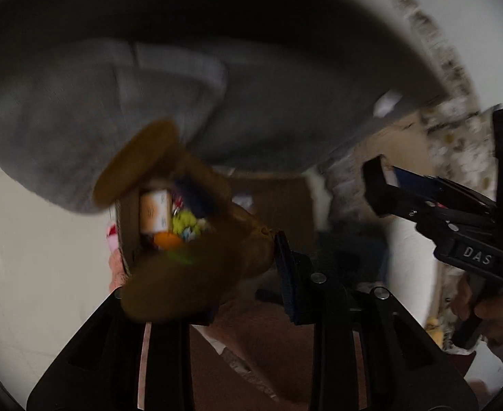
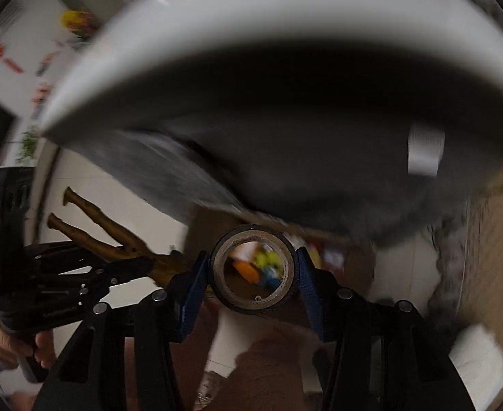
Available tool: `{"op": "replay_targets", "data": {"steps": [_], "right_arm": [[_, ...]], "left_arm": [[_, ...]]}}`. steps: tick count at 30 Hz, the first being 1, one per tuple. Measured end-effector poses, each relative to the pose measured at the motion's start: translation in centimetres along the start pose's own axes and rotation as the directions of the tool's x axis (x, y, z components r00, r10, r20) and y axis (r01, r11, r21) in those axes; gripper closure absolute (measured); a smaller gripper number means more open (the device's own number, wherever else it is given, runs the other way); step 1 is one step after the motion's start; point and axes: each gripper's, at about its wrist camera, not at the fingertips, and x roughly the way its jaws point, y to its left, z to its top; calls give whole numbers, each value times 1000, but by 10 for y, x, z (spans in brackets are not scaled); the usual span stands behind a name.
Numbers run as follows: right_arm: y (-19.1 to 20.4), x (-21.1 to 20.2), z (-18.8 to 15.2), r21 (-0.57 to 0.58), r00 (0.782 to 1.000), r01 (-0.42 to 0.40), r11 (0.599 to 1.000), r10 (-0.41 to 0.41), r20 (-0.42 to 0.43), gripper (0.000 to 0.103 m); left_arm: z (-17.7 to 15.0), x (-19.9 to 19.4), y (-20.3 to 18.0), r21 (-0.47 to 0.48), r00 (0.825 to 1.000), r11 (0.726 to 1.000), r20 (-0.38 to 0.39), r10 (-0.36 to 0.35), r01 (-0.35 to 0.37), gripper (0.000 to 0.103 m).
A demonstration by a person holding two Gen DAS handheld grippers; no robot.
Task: Collect trash
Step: 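Carry the action figure and tape roll to the box and release both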
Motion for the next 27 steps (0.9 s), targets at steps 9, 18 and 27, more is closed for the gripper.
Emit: {"op": "replay_targets", "data": {"steps": [9, 18, 27], "right_arm": [[-65, 119, -23, 241, 981, 85, 967, -39, -189, 17], [-58, 74, -11, 284, 988, 32, 958, 12, -152, 14], [13, -70, 46, 223, 981, -171, 960, 145, 128, 11]], "left_arm": [[11, 147, 68, -68, 933, 965, -279, 226, -254, 30], [16, 69, 50, -83, 938, 953, -220, 267, -290, 29], [50, -109, 23, -81, 974, 971, -18, 226, -227, 20]]}}
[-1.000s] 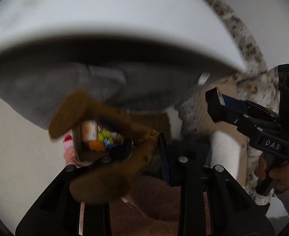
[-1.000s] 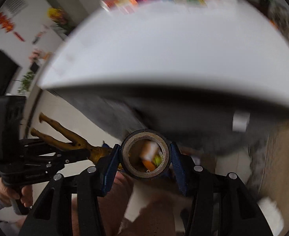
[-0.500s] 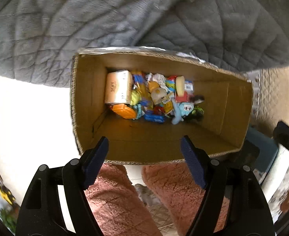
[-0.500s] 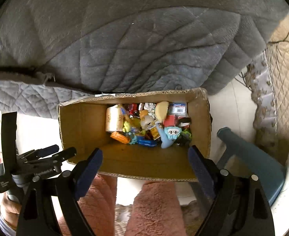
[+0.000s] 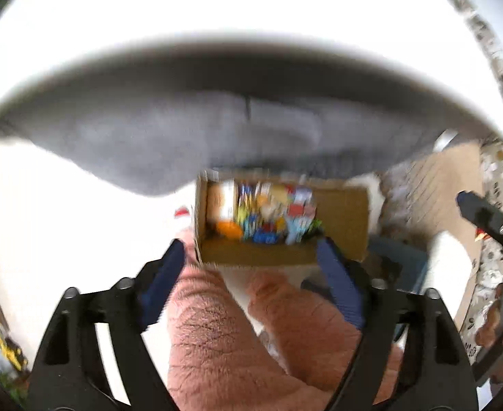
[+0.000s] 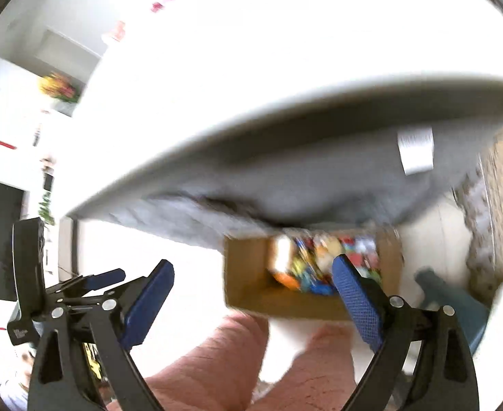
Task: Collect trash
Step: 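Carry the action figure and tape roll to the box and release both, then grasp red-white paper cup with left tool while right tool grasps yellow sponge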
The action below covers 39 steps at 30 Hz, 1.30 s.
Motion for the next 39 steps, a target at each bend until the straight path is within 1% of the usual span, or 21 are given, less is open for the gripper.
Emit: {"op": "replay_targets", "data": {"steps": [3, 6, 7, 9, 11, 12, 13, 15, 16, 18, 19, 22, 24, 25, 26, 28, 29, 32, 34, 36, 39], "right_arm": [[40, -29, 24, -38, 995, -37, 999, 40, 91, 11], [71, -41, 45, -65, 988, -47, 997, 56, 144, 11], [80, -43, 52, -69, 986, -41, 997, 52, 161, 11], [96, -44, 63, -53, 981, -39, 998, 48, 186, 11], [109, -40, 70, -24, 978, -41, 999, 45, 203, 11], [115, -37, 73, -11, 978, -33, 999, 35, 206, 11], [119, -34, 75, 1, 978, -24, 1000, 23, 207, 11], [127, -25, 79, 47, 978, -3, 999, -6, 206, 11], [128, -21, 79, 67, 978, -1, 998, -13, 207, 11], [131, -15, 80, 117, 978, 13, 993, -37, 207, 11], [133, -13, 80, 136, 977, 18, 990, -46, 206, 11], [137, -5, 82, 179, 978, 39, 983, -75, 194, 11], [141, -2, 84, 190, 977, 63, 980, -99, 187, 11], [142, -1, 86, 196, 977, 69, 978, -106, 186, 11], [145, 1, 89, 201, 976, 70, 977, -109, 187, 11], [150, 4, 94, 198, 976, 74, 977, -112, 189, 11], [154, 5, 98, 188, 975, 76, 979, -113, 193, 11], [167, 10, 113, 152, 974, 75, 986, -105, 199, 11], [179, 15, 129, 107, 973, 72, 992, -93, 210, 11], [190, 21, 148, 69, 975, 58, 996, -71, 212, 11], [216, 33, 191, -29, 974, 35, 999, -28, 224, 11]], "left_arm": [[36, -60, 18, 4, 990, 1000, 139, -27, 27, 20], [99, -106, 47, 10, 957, 1000, 290, 18, -22, 18], [135, -118, 62, 5, 943, 999, 330, 49, -54, 16], [181, -128, 82, 15, 927, 998, 372, 56, -67, 16], [244, -132, 102, 39, 907, 991, 409, 100, -127, 16], [271, -132, 110, 56, 905, 988, 412, 106, -141, 16], [312, -128, 123, 79, 908, 986, 408, 100, -144, 16], [357, -121, 138, 89, 907, 986, 410, 94, -142, 16], [387, -119, 150, 83, 905, 987, 416, 90, -137, 16], [428, -111, 165, 68, 908, 990, 411, 87, -125, 16], [450, -105, 173, 66, 911, 992, 405, 76, -112, 16], [494, -85, 191, 47, 933, 996, 357, 50, -71, 16], [510, -68, 197, 44, 947, 997, 317, 54, -71, 16], [509, -62, 197, 48, 950, 996, 309, 55, -73, 17], [512, -58, 198, 57, 951, 997, 308, 39, -60, 31], [514, -60, 204, 60, 946, 998, 323, -22, 2, 33], [515, -60, 208, 60, 943, 997, 328, -55, 37, 54], [504, -66, 215, 51, 941, 994, 318, -111, 100, 55], [485, -77, 218, 87, 929, 988, 339, -149, 127, 55], [467, -86, 221, 104, 913, 978, 354, -204, 178, 55], [418, -106, 229, 141, 882, 961, 384, -273, 237, 55]]}}
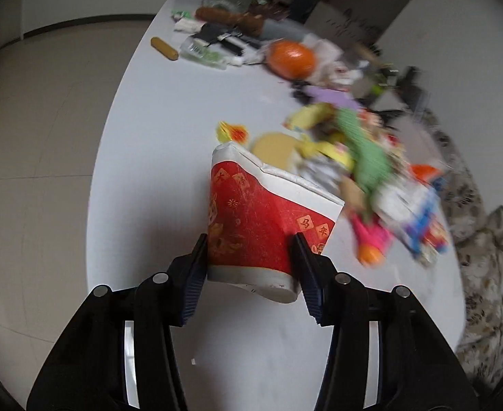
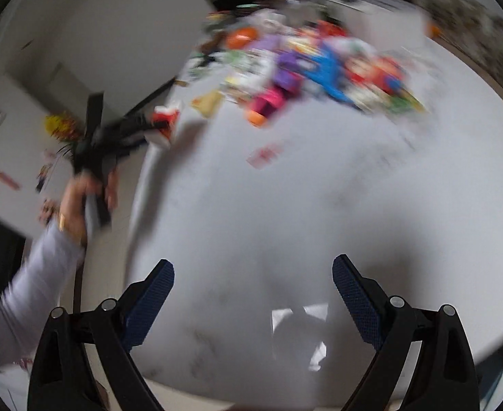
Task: Collect trash
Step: 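Grasp red-white paper cup with left tool while right tool grasps yellow sponge, then carry the paper cup and sponge to the box and release both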
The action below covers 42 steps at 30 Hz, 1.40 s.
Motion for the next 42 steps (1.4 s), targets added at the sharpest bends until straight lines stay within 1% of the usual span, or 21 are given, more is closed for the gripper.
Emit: {"op": "replay_targets", "data": {"steps": [1, 2, 5, 7, 8, 9, 12, 14, 16, 18, 20, 21, 22, 23, 25, 28, 31, 33, 37, 39, 42], "right_arm": [[10, 7, 15, -35, 1000, -9, 999, 9, 8, 11], [23, 21, 39, -82, 999, -27, 996, 29, 16, 11], [58, 71, 98, -164, 998, -52, 985, 56, 18, 11], [77, 108, 130, -172, 997, -74, 982, 74, -2, 11], [88, 140, 151, -167, 996, -85, 982, 82, -23, 12], [95, 157, 161, -165, 997, -75, 984, 71, -30, 14], [114, 221, 195, -178, 998, 6, 984, -15, -53, 20], [121, 258, 211, -188, 994, 65, 980, -80, -73, 27], [124, 280, 223, -190, 988, 114, 975, -131, -83, 30], [125, 299, 233, -194, 974, 190, 963, -209, -85, 32], [124, 307, 240, -205, 964, 228, 952, -250, -89, 49], [122, 310, 242, -214, 958, 251, 944, -274, -86, 53], [122, 310, 242, -226, 955, 260, 939, -285, -86, 65], [121, 308, 242, -243, 951, 268, 932, -297, -89, 67], [118, 300, 240, -250, 956, 242, 938, -274, -102, 68], [117, 270, 227, -281, 974, 181, 943, -212, -84, 68], [115, 220, 203, -315, 991, 86, 945, -113, -68, 68], [106, 173, 177, -332, 997, 8, 943, -31, -65, 68], [84, 95, 125, -369, 996, -79, 926, 62, -60, 68], [62, 50, 94, -362, 992, -129, 923, 114, -61, 68], [20, -7, 47, -335, 985, -169, 927, 156, -68, 67]], "left_arm": [[-24, -19, -2, 2, 1000, 1000, 8, -26, 26, 55], [-36, -26, -3, 5, 1000, 1000, 5, -28, 28, 55], [-95, -55, -2, -16, 999, 999, -16, -51, 51, 55], [-135, -71, -4, -25, 999, 999, -28, -28, 27, 55], [-147, -76, -4, -37, 999, 999, -30, -27, 26, 55], [-160, -81, -4, -49, 999, 998, -31, -33, 32, 55], [-188, -96, -6, -81, 999, 996, -20, -41, 39, 55], [-199, -106, -3, -131, 998, 989, 0, -70, 69, 55], [-207, -111, -3, -153, 997, 985, 9, -75, 76, 55], [-212, -115, -3, -158, 997, 985, 17, -74, 75, 55], [-217, -118, 0, -186, 996, 979, 27, -82, 86, 55], [-218, -118, 2, -194, 997, 978, 28, -77, 81, 54], [-218, -117, 2, -196, 997, 978, 23, -67, 70, 55], [-219, -118, 2, -195, 998, 978, 21, -66, 69, 54], [-218, -120, -1, -185, 998, 981, 24, -60, 64, 54], [-215, -122, -8, -159, 999, 986, 18, -44, 47, 54], [-217, -127, -22, -133, 999, 990, 22, -49, 52, 54], [-221, -131, -39, -104, 999, 993, 21, -46, 48, 54], [-233, -131, -77, -60, 999, 997, 10, -52, 53, 54], [-243, -129, -96, -52, 999, 997, 4, -53, 53, 54], [-266, -126, -135, -48, 997, 996, -7, -76, 75, 54]]}}
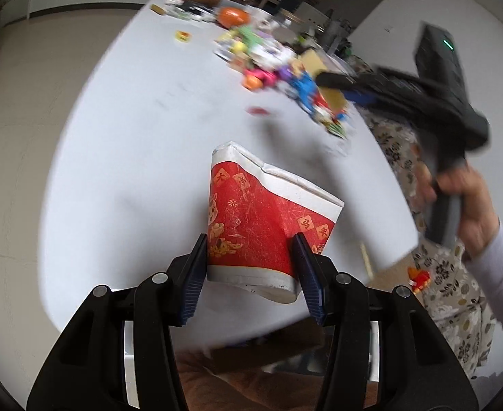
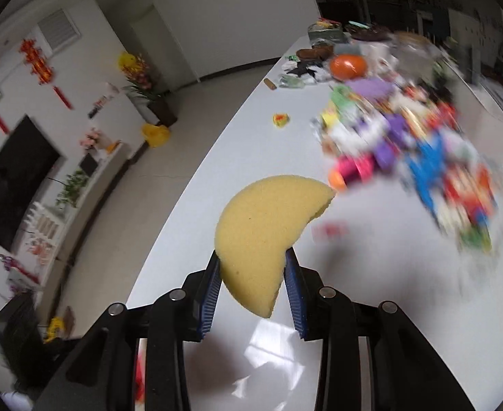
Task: Collect trash
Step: 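Carry the paper cup and sponge to the box and release both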
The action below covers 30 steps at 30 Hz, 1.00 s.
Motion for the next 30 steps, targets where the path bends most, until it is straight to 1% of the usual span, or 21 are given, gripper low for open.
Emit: {"op": "replay_targets", "data": {"steps": [2, 4, 5, 7, 8, 11, 14, 15, 17, 18, 19, 21, 22, 23, 24, 25, 26, 27, 28, 29, 30], "right_arm": [[-11, -33, -41, -11, 1000, 21, 1000, -21, -6, 67], [-22, -60, -81, -23, 999, 38, 999, -38, -20, 67], [-31, -78, -107, -20, 998, 49, 999, -50, -28, 67], [-42, -95, -141, -18, 997, 58, 998, -59, -56, 67], [-48, -104, -164, -23, 994, 76, 997, -78, -78, 67], [-68, -116, -224, 0, 984, 99, 995, -98, -149, 67], [-94, -105, -279, 49, 965, 125, 991, -110, -239, 67], [-102, -97, -298, 61, 958, 132, 989, -112, -263, 67], [-123, -71, -340, 96, 940, 150, 984, -112, -323, 67], [-133, -58, -354, 114, 932, 157, 981, -109, -345, 67], [-143, -42, -371, 131, 920, 170, 977, -110, -375, 67], [-169, 2, -406, 166, 892, 194, 967, -103, -439, 67], [-178, 17, -418, 171, 880, 210, 963, -110, -462, 67], [-188, 35, -430, 185, 868, 216, 959, -102, -486, 66], [-195, 49, -440, 191, 857, 230, 954, -106, -505, 65], [-202, 62, -447, 189, 844, 256, 948, -124, -522, 55], [-211, 78, -456, 187, 824, 276, 943, -132, -551, 35], [-220, 92, -461, 179, 799, 301, 937, -146, -583, 33], [-226, 101, -466, 169, 778, 327, 930, -163, -607, 35], [-232, 109, -471, 173, 757, 343, 923, -162, -633, 35], [-235, 113, -475, 180, 747, 354, 918, -161, -645, 35]], "left_arm": [[-22, 8, -28, 10, 1000, 1000, -13, -11, 11, 54], [-47, 17, -54, -1, 998, 999, -35, -43, 43, 54], [-60, 22, -62, -5, 997, 999, -50, -50, 49, 54], [-88, 41, -84, -3, 993, 999, -102, -51, 51, 54], [-99, 50, -93, 0, 991, 999, -126, -51, 51, 54], [-137, 84, -108, 12, 979, 999, -204, -27, 30, 54], [-178, 133, -110, 0, 956, 1000, -293, 9, -10, 54], [-194, 157, -105, -15, 944, 1000, -331, 20, -27, 54], [-216, 190, -95, -40, 926, 997, -375, 39, -58, 54], [-226, 209, -89, -56, 917, 996, -396, 45, -73, 54], [-238, 231, -78, -77, 903, 992, -425, 61, -103, 54], [-253, 263, -62, -117, 884, 984, -463, 65, -133, 54], [-261, 283, -51, -125, 869, 978, -487, 86, -167, 54], [-266, 296, -46, -130, 861, 974, -500, 97, -185, 53], [-271, 314, -37, -132, 845, 968, -522, 116, -214, 53], [-277, 322, -31, -132, 835, 964, -536, 128, -232, 51], [-282, 332, -24, -133, 819, 957, -557, 142, -256, 38], [-287, 341, -22, -131, 801, 951, -577, 157, -280, 32], [-293, 349, -16, -121, 781, 944, -599, 177, -307, 26], [-296, 355, -13, -111, 768, 941, -611, 190, -321, 26], [-299, 358, -10, -101, 758, 938, -621, 201, -331, 26]]}}
